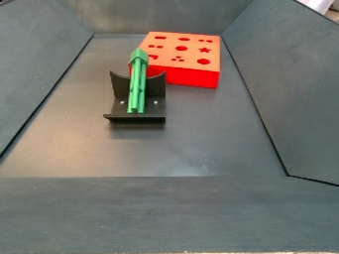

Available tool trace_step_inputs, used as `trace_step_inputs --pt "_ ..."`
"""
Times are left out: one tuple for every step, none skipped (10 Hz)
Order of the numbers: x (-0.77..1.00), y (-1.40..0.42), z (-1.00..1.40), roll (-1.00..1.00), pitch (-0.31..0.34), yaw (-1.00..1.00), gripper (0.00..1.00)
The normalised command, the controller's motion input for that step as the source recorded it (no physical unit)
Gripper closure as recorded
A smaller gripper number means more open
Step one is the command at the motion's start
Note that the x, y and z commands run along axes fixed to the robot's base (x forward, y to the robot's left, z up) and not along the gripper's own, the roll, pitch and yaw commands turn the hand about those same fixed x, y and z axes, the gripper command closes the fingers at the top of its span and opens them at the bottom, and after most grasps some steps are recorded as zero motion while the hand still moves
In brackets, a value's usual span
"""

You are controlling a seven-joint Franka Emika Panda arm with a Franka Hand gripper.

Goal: Pick up the 3 prong object. Move up. Place the 3 prong object on the fixture. Regrasp the 3 prong object. Move to above the board. Insert the 3 prong object.
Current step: Regrasp the 3 prong object.

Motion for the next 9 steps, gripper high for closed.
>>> trace_step_inputs --pt "0.11 -0.04 -0.01 1.00 0.136 0.08 0.00" --pt "0.12 -0.05 -0.01 1.00 0.166 0.09 0.00" --pt "0.12 -0.05 -0.01 1.00 0.197 0.12 0.00" --pt "0.12 -0.05 -0.01 0.92 0.221 0.17 0.00" --pt "0.12 -0.06 -0.01 0.74 0.208 0.19 0.00" --pt "0.13 -0.06 -0.01 0.56 0.184 0.21 0.00" --pt "0.14 -0.06 -0.01 0.38 0.159 0.23 0.00" --pt "0.13 -0.04 0.00 0.24 0.119 0.24 0.00" --pt "0.11 -0.05 -0.01 0.20 0.087 0.24 0.00"
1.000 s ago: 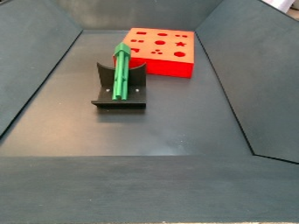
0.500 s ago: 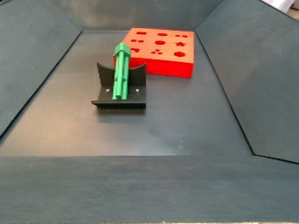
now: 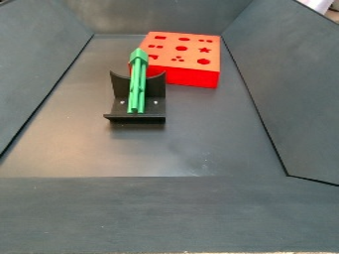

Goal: Pick up the 3 prong object. Move up. Place the 3 prong object on the fixture. Regrasp the 3 prong object. Move to above the board. Insert the 3 prong object.
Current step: Regrasp the 3 prong object.

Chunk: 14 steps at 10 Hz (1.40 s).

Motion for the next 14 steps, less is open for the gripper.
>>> trace_step_inputs --pt "0.10 -0.06 -0.01 0.19 0.068 0.23 0.00" --pt "0.10 -0.06 -0.01 0.17 0.036 0.22 0.00" --pt "0.04 0.04 -1.00 0.21 0.021 0.21 0.00" --pt "0.04 0.04 -1.00 0.21 0.007 0.17 0.00" --pt "0.05 0.03 -1.00 0.18 -0.027 0.15 0.00" --pt "0.05 0.03 -1.00 0.15 -0.046 0.12 0.00" --pt "0.06 0.02 -1.00 0.13 -0.058 0.11 0.00" --pt "0.07 0.02 -1.00 0.10 -0.073 0.08 0.00" --pt "0.08 0.02 -1.00 0.08 -0.077 0.06 0.00" --pt "0.09 0.02 -1.00 0.07 -0.071 0.03 0.00" --pt "0.10 0.01 -1.00 0.07 -0.063 0.02 0.00" --pt "0.11 0.01 -1.00 0.06 -0.049 0.00 0.00" --pt "0.12 0.00 -1.00 0.06 -0.029 0.00 0.00" --pt "0.12 0.00 -0.93 0.06 -0.012 -0.01 0.00"
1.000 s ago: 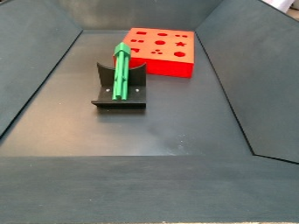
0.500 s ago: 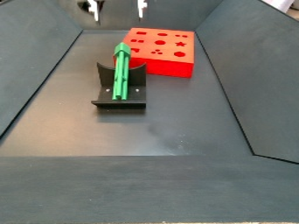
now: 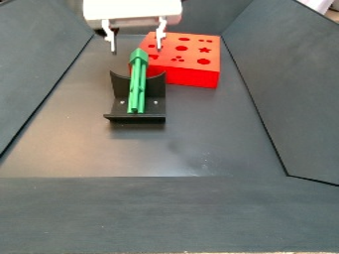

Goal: Pick up the 3 prong object. Move up. Place the 3 prong object on the fixture. Regrasp the 3 prong object. Move to above the board. Insert the 3 prong object.
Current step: Regrasp the 3 prong object, then move to above the board.

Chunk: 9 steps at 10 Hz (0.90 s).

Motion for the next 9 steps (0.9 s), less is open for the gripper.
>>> trace_step_inputs --pt "0.11 0.00 -0.72 0.07 0.010 0.00 0.00" --pt "0.10 -0.01 -0.57 0.06 0.020 0.00 0.00" --pt "0.09 -0.01 -0.43 0.06 0.027 0.02 0.00" --pt "0.08 -0.01 -0.24 0.06 0.030 0.03 0.00" --pt "0.00 0.00 0.00 0.00 0.000 0.00 1.00" --pt "0.09 -0.45 1.00 0.02 0.390 0.16 1.00" --pt "0.09 -0.45 1.00 0.03 0.391 0.17 1.00" --pt "0.10 -0.42 1.00 0.02 0.365 0.23 1.00" --pt "0.10 -0.41 1.00 0.01 0.332 0.26 1.00"
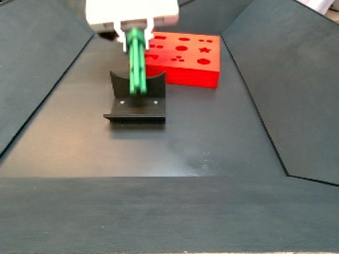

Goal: Pick up the 3 prong object. Move up. Place the 3 prong object on the fixture. Regrasp the 3 prong object. Move to above the board. Insert the 3 prong object.
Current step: Move to above the board.

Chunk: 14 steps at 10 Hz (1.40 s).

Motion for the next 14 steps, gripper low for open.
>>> trace_step_inputs --pt "0.10 -0.40 1.00 0.02 0.236 0.31 1.00" --pt "0.10 -0.39 1.00 0.02 0.170 0.32 1.00" --pt "0.11 -0.37 1.00 0.03 0.095 0.31 1.00" --pt "0.11 -0.37 1.00 0.03 0.064 0.29 1.00" --pt "0.12 -0.35 1.00 0.04 0.020 0.24 1.00" --pt "0.12 -0.34 1.00 0.05 -0.003 0.20 1.00" --pt "0.13 -0.31 1.00 0.07 -0.022 0.15 1.00" --pt "0.13 -0.29 1.00 0.08 -0.033 0.11 1.00" --pt "0.13 -0.27 1.00 0.09 -0.033 0.07 1.00" --pt "0.14 -0.24 1.00 0.10 -0.022 0.03 1.00" --pt "0.12 -0.16 0.78 0.10 0.009 -0.01 1.00" --pt "0.10 -0.12 0.61 0.10 0.045 -0.02 1.00" --pt "0.09 -0.08 0.39 0.09 0.091 -0.02 1.00" --pt "0.09 -0.07 0.28 0.09 0.115 -0.02 1.00"
